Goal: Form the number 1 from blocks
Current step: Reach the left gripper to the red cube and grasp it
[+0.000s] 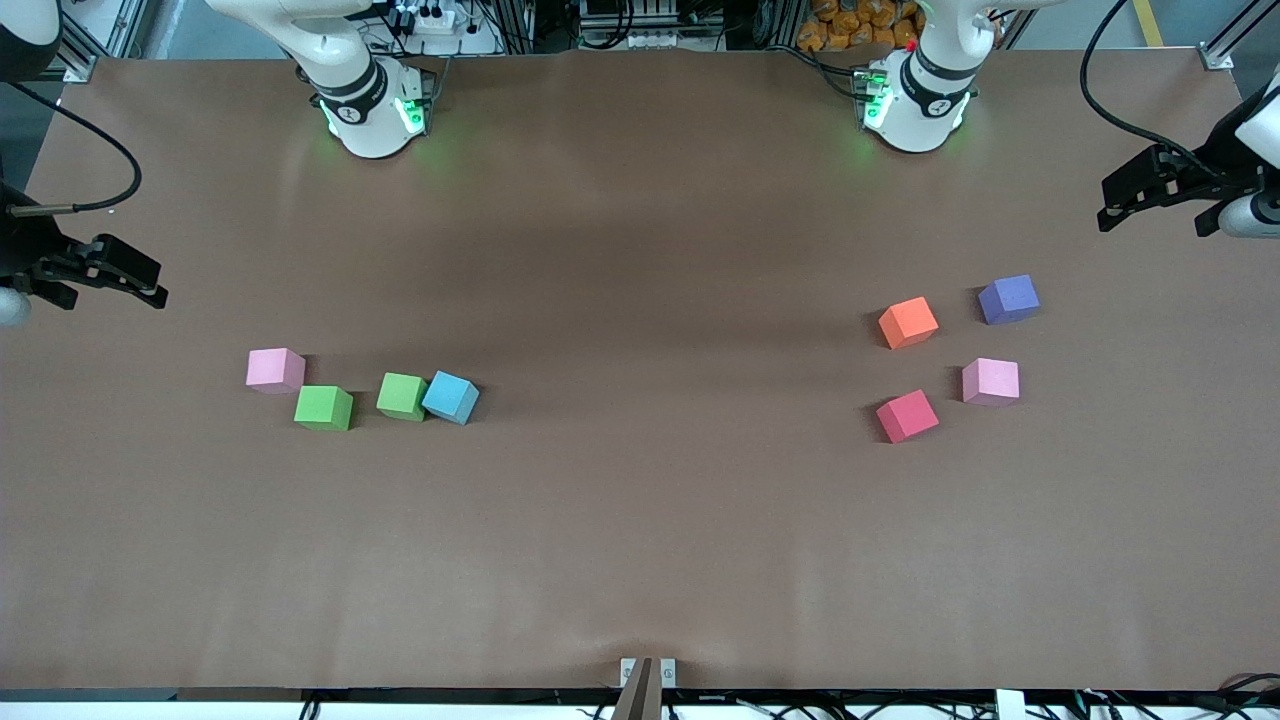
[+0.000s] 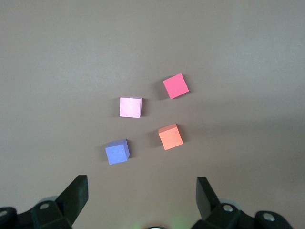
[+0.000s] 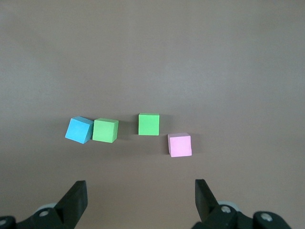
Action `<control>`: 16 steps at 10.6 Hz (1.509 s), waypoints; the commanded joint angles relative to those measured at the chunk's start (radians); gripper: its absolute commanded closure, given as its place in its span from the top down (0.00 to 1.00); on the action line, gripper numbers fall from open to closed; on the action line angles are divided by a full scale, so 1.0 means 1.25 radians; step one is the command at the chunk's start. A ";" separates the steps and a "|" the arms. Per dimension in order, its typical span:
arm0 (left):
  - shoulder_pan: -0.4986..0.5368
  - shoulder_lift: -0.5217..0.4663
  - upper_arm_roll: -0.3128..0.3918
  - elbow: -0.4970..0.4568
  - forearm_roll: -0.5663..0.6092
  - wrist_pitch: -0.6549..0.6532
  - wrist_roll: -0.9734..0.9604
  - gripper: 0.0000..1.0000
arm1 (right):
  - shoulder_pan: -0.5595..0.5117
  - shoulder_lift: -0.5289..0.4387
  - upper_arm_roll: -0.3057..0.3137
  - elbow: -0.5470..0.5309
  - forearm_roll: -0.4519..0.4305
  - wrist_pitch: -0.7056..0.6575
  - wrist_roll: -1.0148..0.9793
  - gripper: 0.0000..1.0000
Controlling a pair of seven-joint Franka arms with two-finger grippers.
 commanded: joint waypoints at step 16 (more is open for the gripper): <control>-0.008 0.261 0.000 -0.207 0.052 0.340 -0.170 1.00 | 0.001 -0.022 0.000 0.006 0.004 -0.015 0.013 1.00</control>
